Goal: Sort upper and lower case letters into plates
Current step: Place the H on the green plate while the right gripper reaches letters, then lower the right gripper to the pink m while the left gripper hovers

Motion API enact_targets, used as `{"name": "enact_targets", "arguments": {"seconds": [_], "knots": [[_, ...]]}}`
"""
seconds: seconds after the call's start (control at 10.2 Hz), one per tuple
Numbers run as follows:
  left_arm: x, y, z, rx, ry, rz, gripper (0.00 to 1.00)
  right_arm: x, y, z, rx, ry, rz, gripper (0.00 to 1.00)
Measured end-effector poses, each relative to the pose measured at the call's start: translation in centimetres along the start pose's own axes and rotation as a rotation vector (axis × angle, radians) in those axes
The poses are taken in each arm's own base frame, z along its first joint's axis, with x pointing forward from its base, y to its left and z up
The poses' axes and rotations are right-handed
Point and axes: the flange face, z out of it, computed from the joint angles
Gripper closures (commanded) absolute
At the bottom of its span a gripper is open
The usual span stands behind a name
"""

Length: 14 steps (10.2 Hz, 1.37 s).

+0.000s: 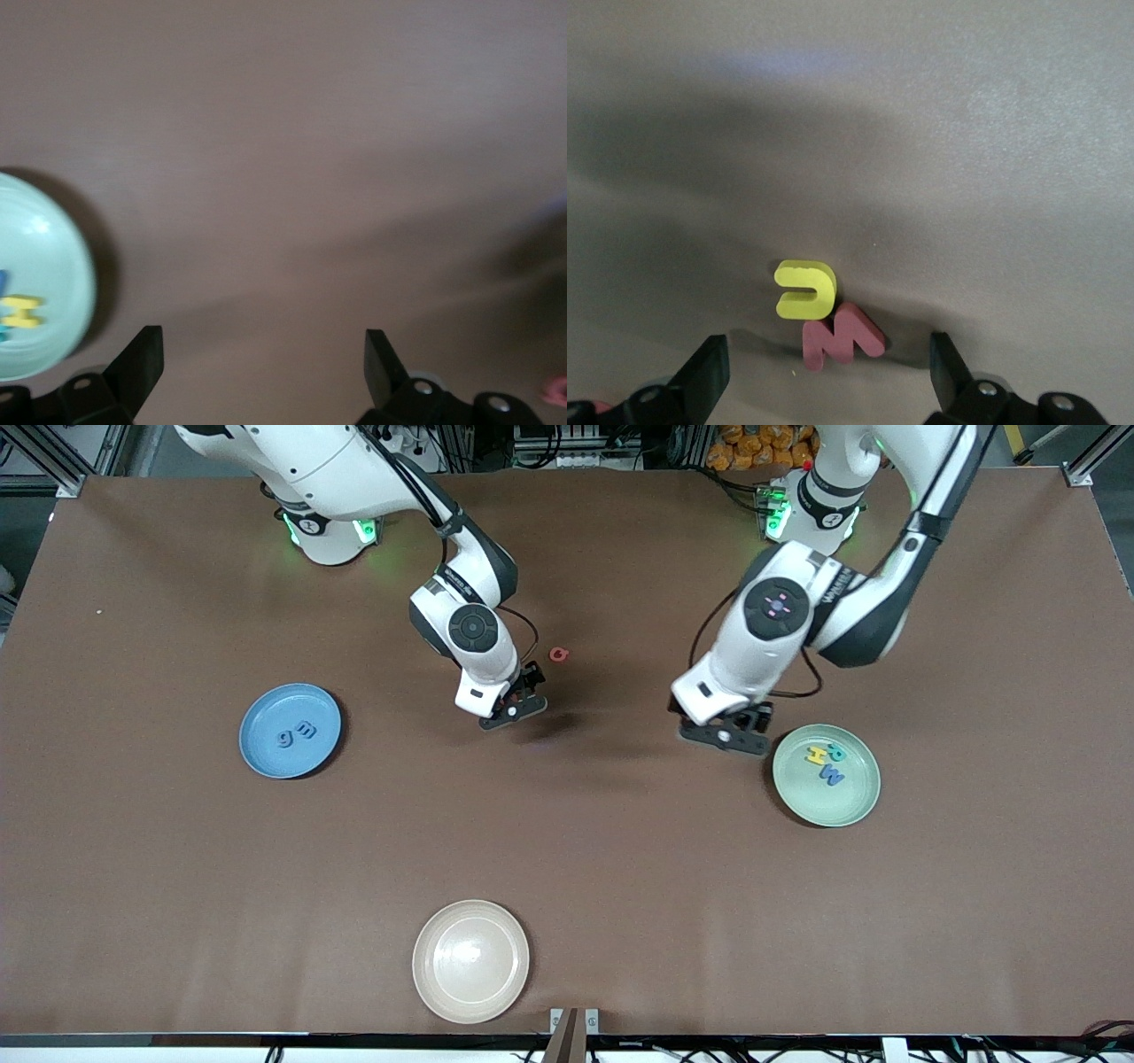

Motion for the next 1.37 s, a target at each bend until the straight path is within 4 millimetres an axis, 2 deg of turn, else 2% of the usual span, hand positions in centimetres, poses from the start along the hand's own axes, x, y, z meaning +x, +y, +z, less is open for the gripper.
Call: {"name": "enact_targets", "arguments": {"seconds": [0.2, 0.29, 0.39, 0.49, 1.37], "knots": [[-1.9, 6.2, 0.6, -0.049, 0.033, 0.021, 0.0, 0.0, 0.0, 0.1, -0.001, -0.001, -0.001, 0.07], [-3.0, 8.8, 1.4, -0.069, 0.038, 0.04, 0.0, -0.1, 0.0, 0.1, -0.001, -0.002, -0.001, 0.14], [-3.9, 10.8, 2.4, -0.082, 0.035, 0.06, 0.0, -0.1, 0.0, 0.1, -0.001, -0.001, -0.001, 0.17], [-4.6, 11.8, 3.3, -0.085, 0.026, 0.075, 0.0, 0.0, 0.0, 0.1, -0.002, 0.0, -0.002, 0.18], [-6.0, 13.1, 4.4, -0.061, 0.042, 0.153, 0.0, 0.1, 0.2, 0.0, -0.003, 0.004, -0.038, 0.21]]}}
